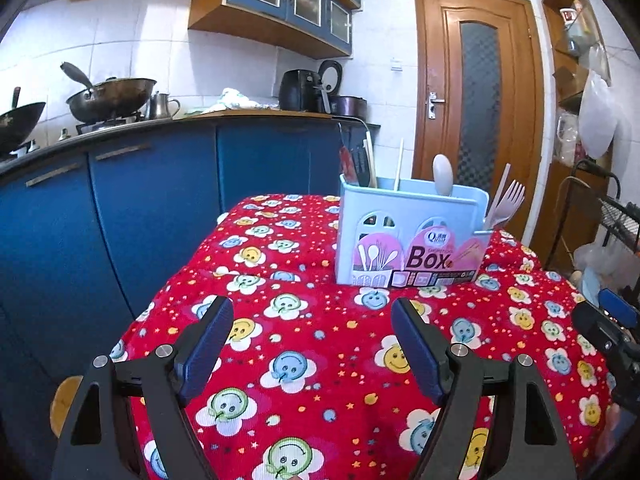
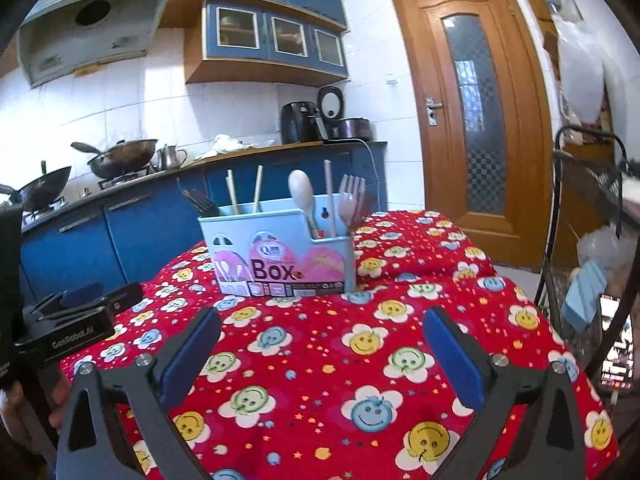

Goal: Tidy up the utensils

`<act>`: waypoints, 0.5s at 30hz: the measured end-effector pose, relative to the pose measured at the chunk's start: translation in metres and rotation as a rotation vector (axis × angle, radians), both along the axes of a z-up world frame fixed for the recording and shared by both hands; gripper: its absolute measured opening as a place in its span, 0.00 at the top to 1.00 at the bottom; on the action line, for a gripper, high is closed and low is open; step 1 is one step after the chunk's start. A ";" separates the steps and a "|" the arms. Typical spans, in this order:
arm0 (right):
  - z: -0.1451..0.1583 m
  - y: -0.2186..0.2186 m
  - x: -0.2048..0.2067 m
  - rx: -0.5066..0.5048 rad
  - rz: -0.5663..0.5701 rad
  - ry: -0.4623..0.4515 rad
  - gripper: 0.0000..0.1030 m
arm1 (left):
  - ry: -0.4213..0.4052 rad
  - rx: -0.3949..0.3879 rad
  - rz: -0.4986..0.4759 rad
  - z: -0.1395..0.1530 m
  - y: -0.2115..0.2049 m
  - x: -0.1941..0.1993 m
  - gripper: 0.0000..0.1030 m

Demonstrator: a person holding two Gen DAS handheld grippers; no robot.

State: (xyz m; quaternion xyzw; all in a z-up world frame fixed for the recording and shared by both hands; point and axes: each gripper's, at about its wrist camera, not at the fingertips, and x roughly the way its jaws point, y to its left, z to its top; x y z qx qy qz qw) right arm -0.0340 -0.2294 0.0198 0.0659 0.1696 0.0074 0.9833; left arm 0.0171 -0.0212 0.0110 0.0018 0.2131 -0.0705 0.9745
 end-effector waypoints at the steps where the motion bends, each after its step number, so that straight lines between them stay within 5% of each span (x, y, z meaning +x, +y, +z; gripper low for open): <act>1: -0.002 -0.001 0.000 -0.003 -0.006 0.002 0.00 | 0.005 -0.001 0.000 -0.002 0.000 0.000 0.21; 15: -0.007 -0.004 0.001 0.019 -0.015 0.002 0.00 | 0.006 -0.017 0.008 -0.004 0.002 0.000 0.21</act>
